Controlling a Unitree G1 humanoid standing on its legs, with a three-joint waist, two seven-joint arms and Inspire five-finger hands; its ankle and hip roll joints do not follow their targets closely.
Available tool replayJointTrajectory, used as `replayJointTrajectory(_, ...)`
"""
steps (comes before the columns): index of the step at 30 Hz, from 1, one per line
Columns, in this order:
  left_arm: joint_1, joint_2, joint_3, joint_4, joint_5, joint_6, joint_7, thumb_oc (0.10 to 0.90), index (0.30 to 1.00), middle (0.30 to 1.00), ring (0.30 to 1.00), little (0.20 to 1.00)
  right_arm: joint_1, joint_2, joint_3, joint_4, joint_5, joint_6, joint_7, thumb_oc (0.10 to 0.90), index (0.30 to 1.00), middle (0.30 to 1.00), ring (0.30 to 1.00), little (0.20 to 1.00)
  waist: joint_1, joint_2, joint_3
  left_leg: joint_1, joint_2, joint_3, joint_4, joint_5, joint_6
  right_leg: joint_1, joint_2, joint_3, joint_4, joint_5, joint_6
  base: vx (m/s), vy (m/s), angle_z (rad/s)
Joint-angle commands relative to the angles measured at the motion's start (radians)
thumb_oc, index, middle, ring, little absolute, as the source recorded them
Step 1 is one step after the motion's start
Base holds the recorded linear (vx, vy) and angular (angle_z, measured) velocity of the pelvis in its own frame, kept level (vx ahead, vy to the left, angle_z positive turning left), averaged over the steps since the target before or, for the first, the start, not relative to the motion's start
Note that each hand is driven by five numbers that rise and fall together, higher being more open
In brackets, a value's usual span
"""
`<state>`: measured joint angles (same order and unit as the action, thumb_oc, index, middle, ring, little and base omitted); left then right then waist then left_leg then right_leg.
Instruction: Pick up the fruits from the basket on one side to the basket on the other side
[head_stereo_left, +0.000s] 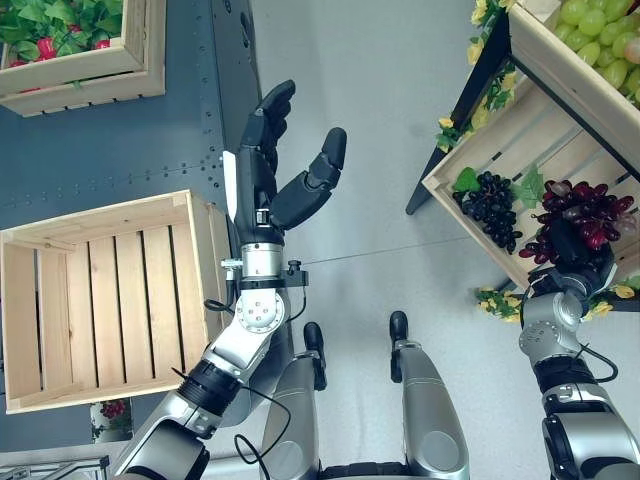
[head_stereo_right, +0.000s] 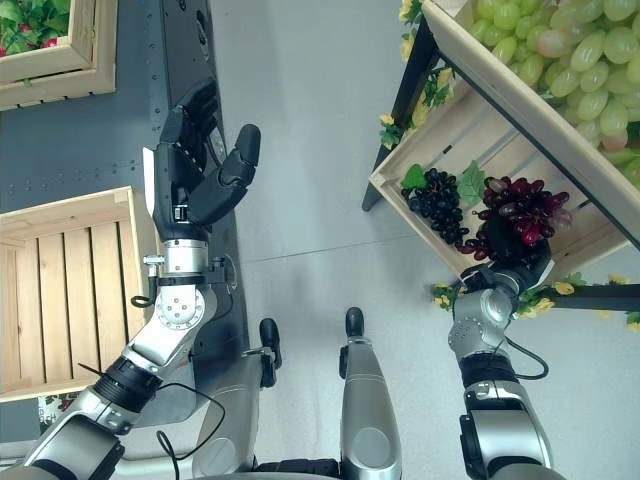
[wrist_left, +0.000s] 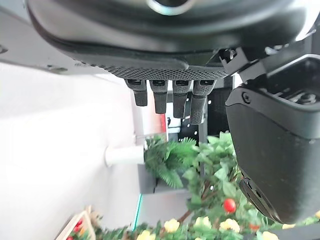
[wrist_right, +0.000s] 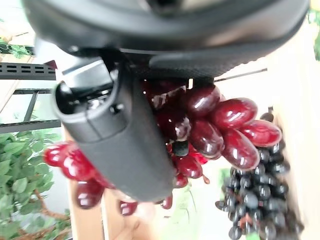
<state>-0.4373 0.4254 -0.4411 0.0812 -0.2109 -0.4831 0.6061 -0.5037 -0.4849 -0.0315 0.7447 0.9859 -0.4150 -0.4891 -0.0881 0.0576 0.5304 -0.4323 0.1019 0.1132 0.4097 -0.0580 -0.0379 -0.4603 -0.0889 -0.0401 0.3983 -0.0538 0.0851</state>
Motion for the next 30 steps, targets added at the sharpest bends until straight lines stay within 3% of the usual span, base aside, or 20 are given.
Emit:
replayJointTrajectory(1,-0.096,0.030,0.013,-0.122,0.022,-0.065,-0.006,0.800,0.900,0.900,0.900,0.900,-0.102,-0.155,-0.040,-0.056,-0.069,-0.093,-0.052,0.800,0.900,0.900,0.900,0.900,-0.002,-0.018,-0.010,-0.042,-0.036,0.034,0.108,-0.028,-0.004,0.092,0.053,-0.083,-0.074,0.016,-0.079,0.02,-0.035,-0.01)
replayJointTrajectory(8,-0.105,0.032,0.002,-0.139,0.019,-0.047,-0.007,0.800,0.900,0.900,0.900,0.900,-0.123,-0.175,-0.059,-0.049,-0.098,-0.095,-0.092,0.800,0.900,0.900,0.900,0.900,-0.005,-0.010,-0.010,-0.054,-0.037,0.032,0.113,-0.031,-0.004,0.073,0.051,-0.085,-0.062,0.014,-0.080,0.02,-0.013,0.03)
replayJointTrajectory(14,-0.108,0.028,0.002,-0.136,0.017,-0.053,-0.011,0.800,0.900,0.900,0.900,0.900,-0.123,-0.188,-0.055,-0.072,-0.157,-0.065,-0.107,0.800,0.900,0.900,0.900,0.900,-0.010,-0.016,-0.010,-0.043,-0.035,0.040,0.106,-0.037,-0.001,0.072,0.048,-0.083,-0.058,0.013,-0.079,0.00,0.005,0.02)
replayJointTrajectory(18,-0.101,0.025,0.005,-0.141,0.018,-0.051,-0.020,0.800,0.900,0.900,0.900,0.900,-0.115,-0.189,-0.060,-0.102,-0.184,-0.083,-0.118,0.800,0.900,0.900,0.900,0.900,-0.009,-0.021,-0.010,-0.029,-0.039,0.041,0.098,-0.044,0.002,0.083,0.046,-0.083,-0.063,0.015,-0.079,0.00,0.008,0.00)
replayJointTrajectory(24,-0.090,0.022,0.015,-0.149,0.017,-0.053,-0.030,0.800,0.900,0.900,0.900,0.900,-0.107,-0.179,-0.050,-0.177,-0.206,-0.070,-0.056,0.800,0.900,0.900,0.900,0.900,-0.008,-0.031,-0.010,0.014,-0.043,0.048,0.073,-0.053,0.007,0.114,0.043,-0.077,-0.075,0.019,-0.075,0.01,0.041,0.00)
replayJointTrajectory(30,-0.038,0.014,0.061,-0.151,0.016,-0.064,-0.062,0.800,0.900,0.900,0.900,0.900,-0.027,-0.110,-0.054,-0.366,-0.186,-0.050,0.122,0.800,0.900,0.900,0.900,0.900,-0.006,-0.047,-0.051,0.087,-0.051,0.050,0.002,-0.044,0.011,0.169,0.041,-0.074,-0.122,0.022,-0.065,0.03,0.057,0.02)
